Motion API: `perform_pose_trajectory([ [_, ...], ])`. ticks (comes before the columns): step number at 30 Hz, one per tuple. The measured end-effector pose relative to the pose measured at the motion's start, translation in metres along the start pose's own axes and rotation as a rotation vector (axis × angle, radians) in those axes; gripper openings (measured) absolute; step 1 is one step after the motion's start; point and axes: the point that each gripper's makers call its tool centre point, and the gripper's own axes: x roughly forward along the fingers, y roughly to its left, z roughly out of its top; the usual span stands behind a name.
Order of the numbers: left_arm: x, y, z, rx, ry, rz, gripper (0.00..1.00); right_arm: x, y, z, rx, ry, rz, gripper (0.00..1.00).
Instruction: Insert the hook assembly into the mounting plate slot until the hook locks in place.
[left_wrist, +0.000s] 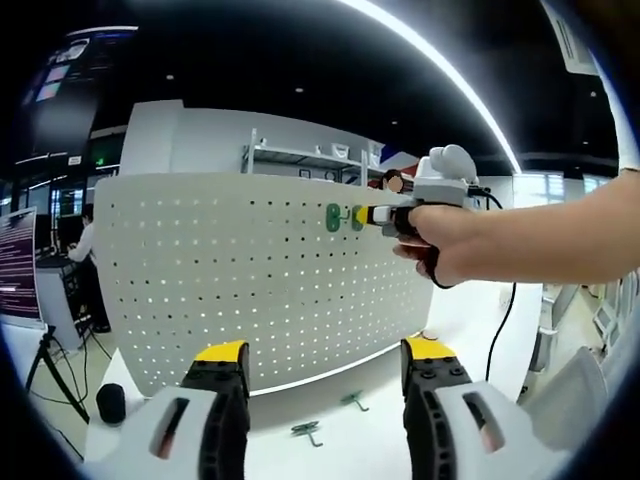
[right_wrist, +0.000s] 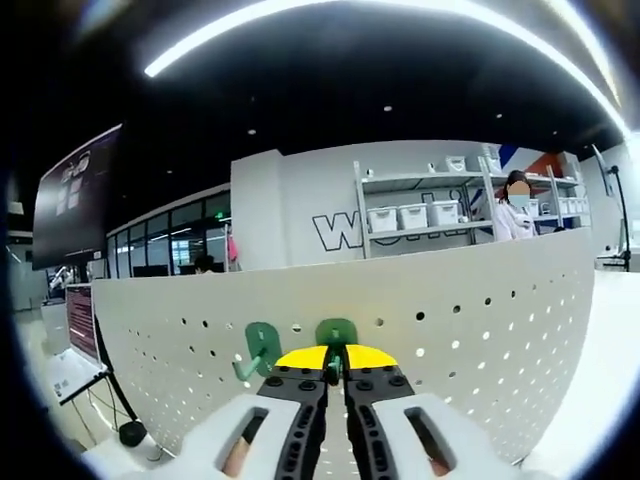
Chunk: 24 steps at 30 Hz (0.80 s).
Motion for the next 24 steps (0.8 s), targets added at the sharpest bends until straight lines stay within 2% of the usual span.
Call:
perform_pose_trajectory([
  [10,-0.001,-0.001,-0.001,-0.006,-0.003,-0.003,0.62,-0.001,0.001,0.000,0.015,0.007,0.016,0.03],
  [15,-0.003,-0.002,0.006,0.002,-0.016,-0.005,0.61,-0.004,0.002,-0.001,0.008,0.008,0.050,0.05],
  [21,0.000,-0.003,0.005,0.004,-0.013,-0.013,0.62,-0.012,0.000,0.001,0.045,-0.011,0.094,0.11],
  [24,-0.001,-0.005,0.005,0.005,-0.012,-0.020,0.61,-0.015,0.004,-0.004,0.082,0.011,0.141,0.16],
])
